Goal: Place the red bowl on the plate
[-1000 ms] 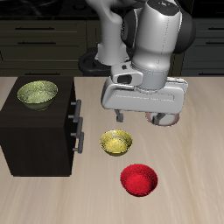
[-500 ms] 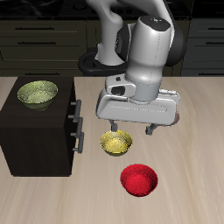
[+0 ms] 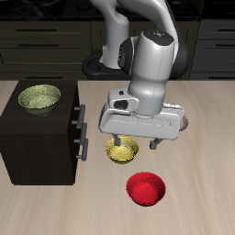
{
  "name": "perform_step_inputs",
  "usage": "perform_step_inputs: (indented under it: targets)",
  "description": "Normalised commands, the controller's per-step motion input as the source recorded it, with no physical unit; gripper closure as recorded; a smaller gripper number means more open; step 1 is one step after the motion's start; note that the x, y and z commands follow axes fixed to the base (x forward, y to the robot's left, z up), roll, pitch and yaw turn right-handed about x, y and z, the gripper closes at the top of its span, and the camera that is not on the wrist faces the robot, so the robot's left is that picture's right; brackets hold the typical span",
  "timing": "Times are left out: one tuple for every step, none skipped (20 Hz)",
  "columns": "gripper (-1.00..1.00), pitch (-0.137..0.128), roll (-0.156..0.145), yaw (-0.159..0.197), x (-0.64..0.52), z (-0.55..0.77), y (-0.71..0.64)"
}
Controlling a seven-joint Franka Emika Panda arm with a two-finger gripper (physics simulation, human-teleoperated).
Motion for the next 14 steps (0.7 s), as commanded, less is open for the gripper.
perform_step_inputs:
  targets:
    - [-1.0, -0.077, 0.019, -0.016, -0.08, -0.4, 0.04]
    - [-1.0, -0.028, -0.017, 0.021, -0.07, -0.13, -0.01]
    - [-1.0, -0.03, 0.017, -0.026, 0.03, -0.3, 0.13]
    - [-1.0, 0.0, 0.0, 0.0, 0.0, 0.0, 0.0]
    - [-1.0, -0.045, 0.025, -0.005, 0.02, -0.43, 0.12]
    - [-1.0, 0.045, -0.01, -0.013, -0.03, -0.24, 0.0]
    - [-1.0, -0.025, -0.007, 0.005, 0.02, -0.13, 0.0]
    - [-1.0, 0.031, 0.004, -0.021, 0.03, -0.24, -0.03]
    - [-1.0, -0.011, -0.007, -0.021, 0.04, -0.13, -0.02]
    - [-1.0, 0.025, 0.004, -0.03, -0.02, -0.23, -0.02]
    - [-1.0, -0.009, 0.002, 0.005, 0.05, -0.08, -0.01]
    - [-1.0, 0.023, -0.016, -0.033, -0.01, -0.28, -0.05]
    - [-1.0, 0.019, 0.011, 0.0, -0.05, -0.17, -0.03]
    - [-1.0, 0.028, -0.017, -0.033, 0.01, -0.19, -0.04]
